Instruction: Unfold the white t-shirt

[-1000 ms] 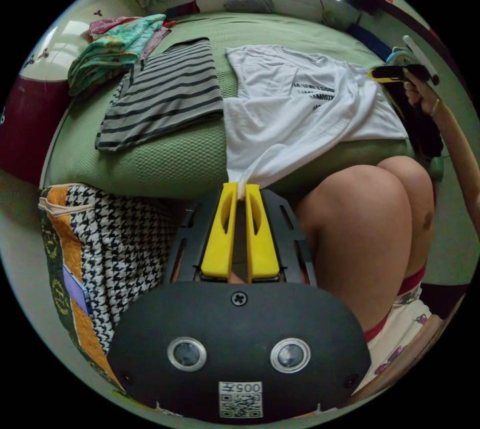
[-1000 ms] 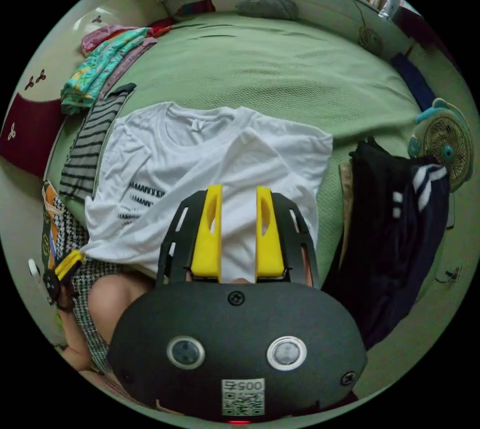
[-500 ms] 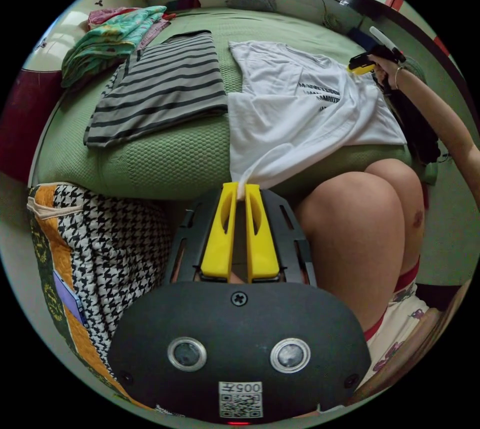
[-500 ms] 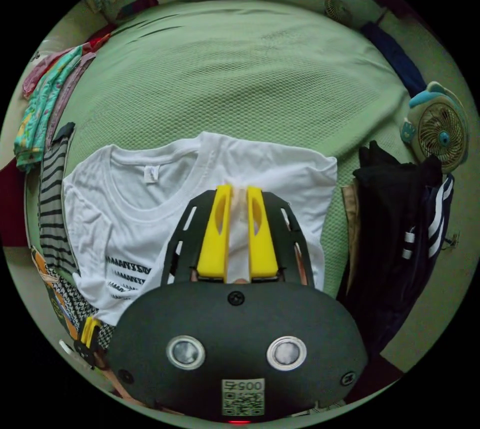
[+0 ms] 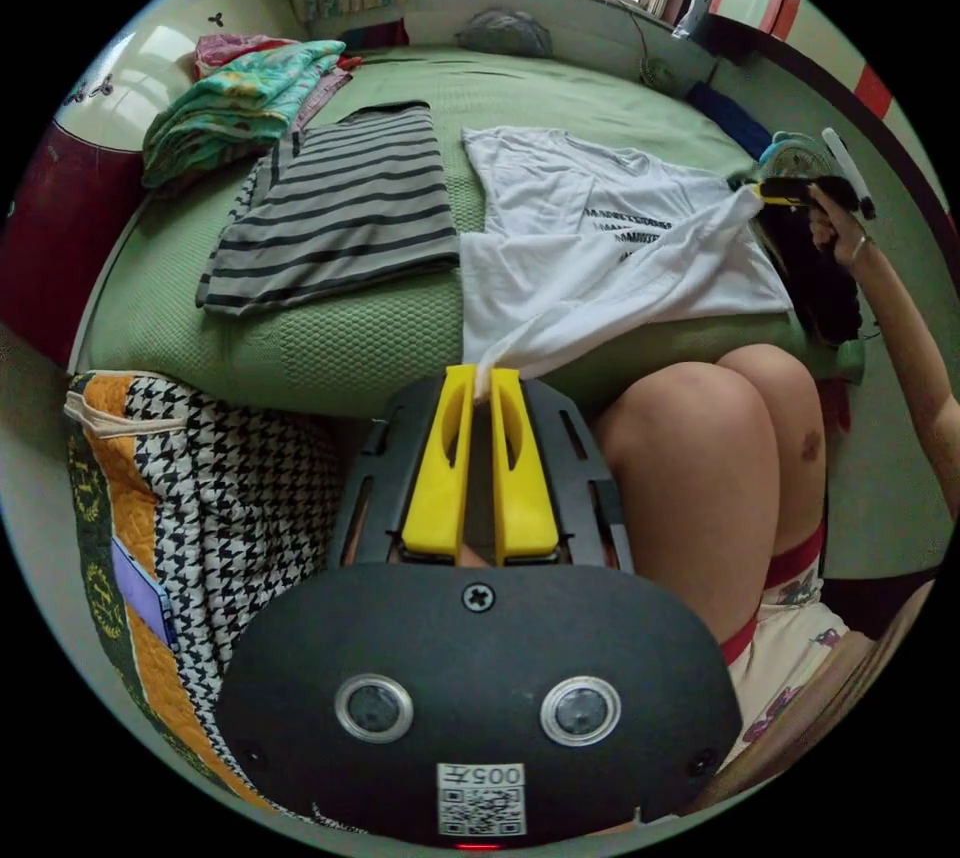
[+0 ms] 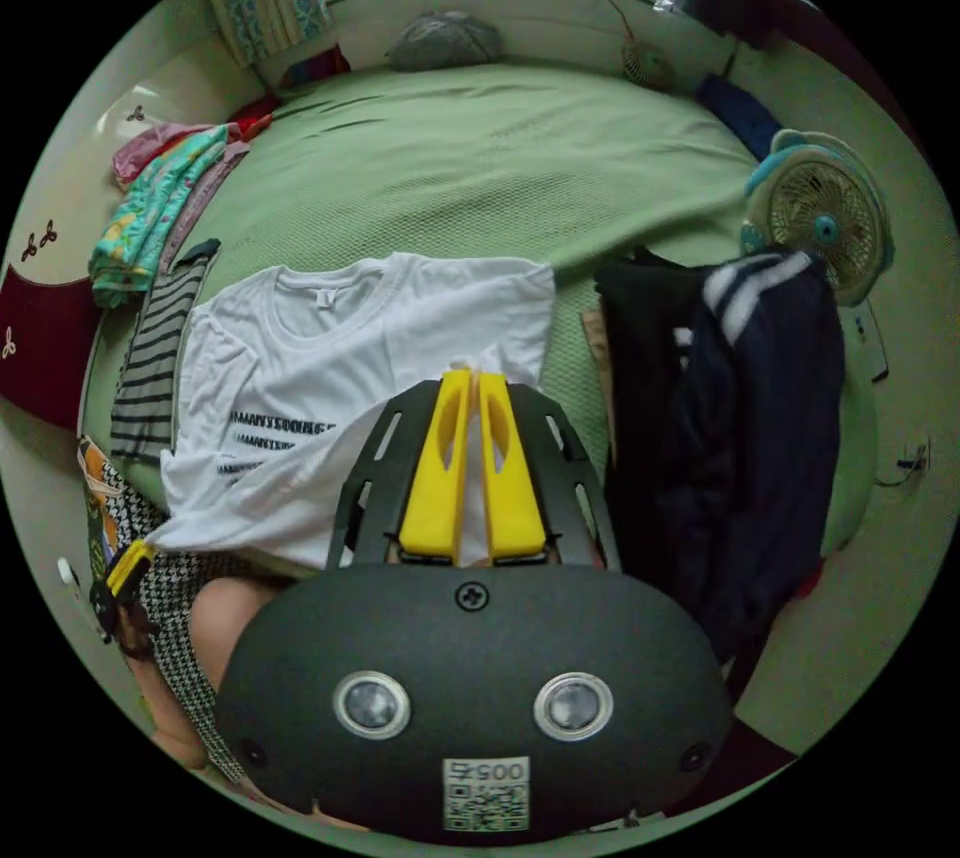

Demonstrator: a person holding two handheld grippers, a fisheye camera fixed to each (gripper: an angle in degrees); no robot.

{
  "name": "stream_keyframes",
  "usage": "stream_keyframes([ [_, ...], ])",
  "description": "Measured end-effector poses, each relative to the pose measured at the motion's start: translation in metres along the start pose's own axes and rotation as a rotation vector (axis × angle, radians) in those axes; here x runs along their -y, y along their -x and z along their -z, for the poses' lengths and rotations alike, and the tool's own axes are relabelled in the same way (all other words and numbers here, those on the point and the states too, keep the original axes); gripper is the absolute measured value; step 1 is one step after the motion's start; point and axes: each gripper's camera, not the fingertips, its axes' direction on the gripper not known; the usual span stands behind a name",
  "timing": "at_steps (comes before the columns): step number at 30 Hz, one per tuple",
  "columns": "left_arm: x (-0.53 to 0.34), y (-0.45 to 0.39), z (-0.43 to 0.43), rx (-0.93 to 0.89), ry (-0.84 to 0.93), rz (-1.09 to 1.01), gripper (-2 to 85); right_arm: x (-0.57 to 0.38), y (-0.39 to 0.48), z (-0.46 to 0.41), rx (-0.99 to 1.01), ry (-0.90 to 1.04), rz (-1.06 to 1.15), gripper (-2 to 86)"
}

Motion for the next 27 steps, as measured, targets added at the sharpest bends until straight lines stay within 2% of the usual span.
stream_keyframes([
  [12,-0.041,-0.019,0.114,-0.085,-0.145,-0.031,4.1,-0.196,-0.113,0.132,0.099,-0.149,-0.049,-1.6],
  [17,-0.063,-0.034,0.163,-0.054,-0.213,-0.084,3.9,-0.275,-0.145,0.188,0.203,-0.246,-0.095,-1.6],
  [27,-0.114,-0.041,0.217,-0.058,-0.260,-0.142,3.7,-0.377,-0.178,0.231,0.320,-0.286,-0.127,-1.7],
])
